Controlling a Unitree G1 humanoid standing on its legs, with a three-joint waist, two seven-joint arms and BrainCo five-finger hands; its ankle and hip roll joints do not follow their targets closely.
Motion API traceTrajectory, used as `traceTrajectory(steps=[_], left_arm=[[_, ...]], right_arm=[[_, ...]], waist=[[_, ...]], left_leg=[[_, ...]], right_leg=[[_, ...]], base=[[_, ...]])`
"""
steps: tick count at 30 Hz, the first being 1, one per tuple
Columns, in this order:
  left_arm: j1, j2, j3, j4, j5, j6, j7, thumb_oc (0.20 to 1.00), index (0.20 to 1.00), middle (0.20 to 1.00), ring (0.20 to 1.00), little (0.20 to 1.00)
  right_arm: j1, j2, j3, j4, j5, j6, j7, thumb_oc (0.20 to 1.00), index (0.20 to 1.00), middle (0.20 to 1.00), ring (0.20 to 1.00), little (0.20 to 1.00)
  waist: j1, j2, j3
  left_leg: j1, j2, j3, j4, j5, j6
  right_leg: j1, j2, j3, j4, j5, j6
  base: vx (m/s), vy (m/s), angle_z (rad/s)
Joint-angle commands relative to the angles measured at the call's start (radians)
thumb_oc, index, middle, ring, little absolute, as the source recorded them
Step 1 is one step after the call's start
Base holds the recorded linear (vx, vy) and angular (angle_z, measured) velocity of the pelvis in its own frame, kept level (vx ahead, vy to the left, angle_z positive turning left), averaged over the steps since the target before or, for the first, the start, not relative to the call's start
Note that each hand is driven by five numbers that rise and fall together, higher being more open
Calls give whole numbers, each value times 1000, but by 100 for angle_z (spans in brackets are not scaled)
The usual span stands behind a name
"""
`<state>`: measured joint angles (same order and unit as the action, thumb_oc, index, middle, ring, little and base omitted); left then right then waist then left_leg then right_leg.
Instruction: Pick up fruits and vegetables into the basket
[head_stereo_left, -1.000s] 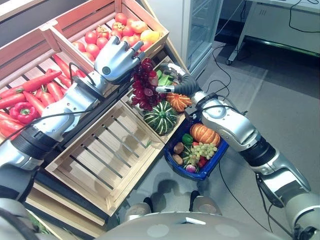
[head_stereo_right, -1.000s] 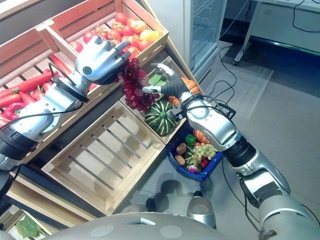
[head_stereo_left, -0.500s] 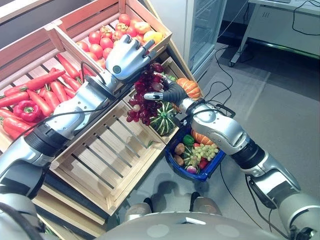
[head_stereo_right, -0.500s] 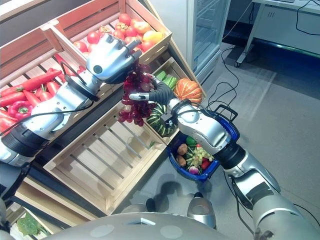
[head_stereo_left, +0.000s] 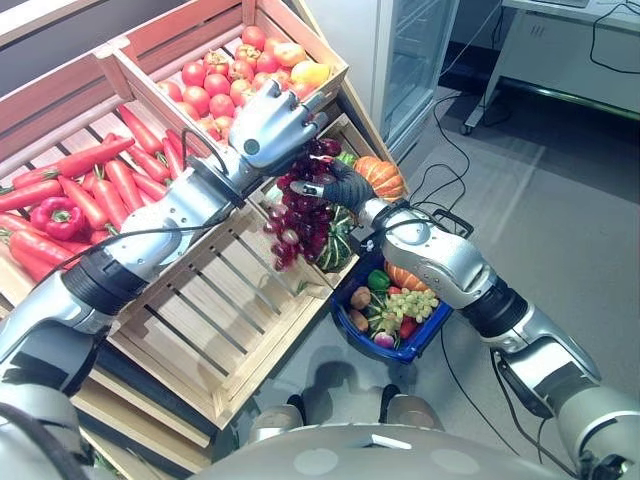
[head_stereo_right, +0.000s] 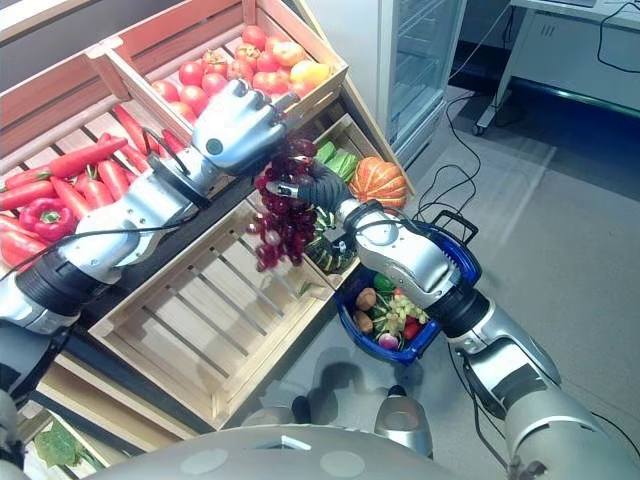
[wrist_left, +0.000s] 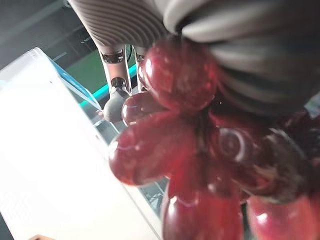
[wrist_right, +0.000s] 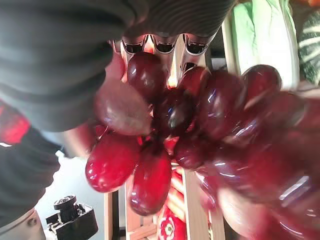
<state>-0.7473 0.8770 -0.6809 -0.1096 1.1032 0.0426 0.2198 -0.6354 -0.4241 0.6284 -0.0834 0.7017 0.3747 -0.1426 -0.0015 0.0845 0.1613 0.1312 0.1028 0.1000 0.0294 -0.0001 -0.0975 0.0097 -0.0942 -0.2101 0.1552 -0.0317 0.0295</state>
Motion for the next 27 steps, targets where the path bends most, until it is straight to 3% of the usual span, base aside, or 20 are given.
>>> traceTrajectory(steps=[1, 2, 3, 4, 7, 11, 13, 22, 27], left_arm=[[-197, -5, -12, -37, 2, 95, -3, 200, 200, 200, 200, 200], [-194, -6, -13, -33, -14, 98, -14, 200, 200, 200, 200, 200], [-186, -7, -16, -27, -40, 106, -33, 460, 460, 460, 460, 460], [-184, -9, -20, -20, -60, 111, -48, 1000, 1000, 1000, 1000, 1000], [-176, -9, -19, -14, -78, 114, -52, 1000, 1000, 1000, 1000, 1000], [-104, -38, 10, 51, -365, 141, -48, 1000, 1000, 1000, 1000, 1000], [-75, -54, 34, 72, -414, 139, -56, 1000, 1000, 1000, 1000, 1000], [109, -198, 289, 201, -924, 248, -40, 1000, 1000, 1000, 1000, 1000], [125, -211, 348, 259, -1005, 233, 46, 1000, 1000, 1000, 1000, 1000]], right_arm=[[-103, 141, 72, -108, 144, -62, 66, 200, 200, 200, 200, 200], [-100, 143, 71, -110, 164, -64, 70, 200, 200, 200, 200, 200], [-96, 151, 70, -112, 201, -73, 90, 200, 200, 200, 200, 200], [-94, 158, 71, -114, 221, -78, 98, 200, 200, 200, 200, 200], [-89, 162, 68, -119, 240, -82, 107, 200, 200, 200, 200, 200], [-46, 190, 43, -138, 373, -125, 119, 200, 200, 200, 200, 200], [-33, 194, 33, -140, 389, -134, 125, 200, 200, 200, 200, 200], [111, 198, -116, -147, 482, -149, 166, 200, 200, 200, 200, 200], [157, 179, -185, -144, 511, -161, 191, 200, 200, 200, 200, 200]], waist=[[-6, -63, -18], [-6, -63, -17], [-4, -64, -17], [-4, -63, -16], [-3, -63, -14], [5, -65, -6], [6, -65, -2], [-4, -74, 30], [-20, -70, 51]], left_leg=[[-25, -78, 9, 32, -29, 60], [-25, -78, 8, 31, -28, 61], [-24, -77, 7, 29, -27, 61], [-24, -77, 6, 29, -26, 61], [-24, -77, 6, 29, -24, 60], [-28, -73, 7, 32, -16, 61], [-30, -71, 8, 34, -14, 60], [-36, -59, 13, 47, 4, 55], [-58, -56, 22, 56, 11, 53]], right_leg=[[86, -19, 5, -41, -32, 58], [86, -19, 4, -42, -32, 58], [87, -18, 3, -43, -31, 58], [88, -17, 4, -43, -30, 58], [88, -17, 5, -43, -30, 58], [87, -14, 1, -39, -28, 57], [86, -13, 1, -36, -28, 57], [74, 2, 10, -10, -24, 53], [47, 6, 15, 6, -24, 49]], base=[[0, 0, 0], [0, 0, 0], [0, 0, 0], [0, 0, 0], [0, 0, 0], [4, -44, 2], [7, -34, 3], [16, -51, 3], [-61, -34, -1]])
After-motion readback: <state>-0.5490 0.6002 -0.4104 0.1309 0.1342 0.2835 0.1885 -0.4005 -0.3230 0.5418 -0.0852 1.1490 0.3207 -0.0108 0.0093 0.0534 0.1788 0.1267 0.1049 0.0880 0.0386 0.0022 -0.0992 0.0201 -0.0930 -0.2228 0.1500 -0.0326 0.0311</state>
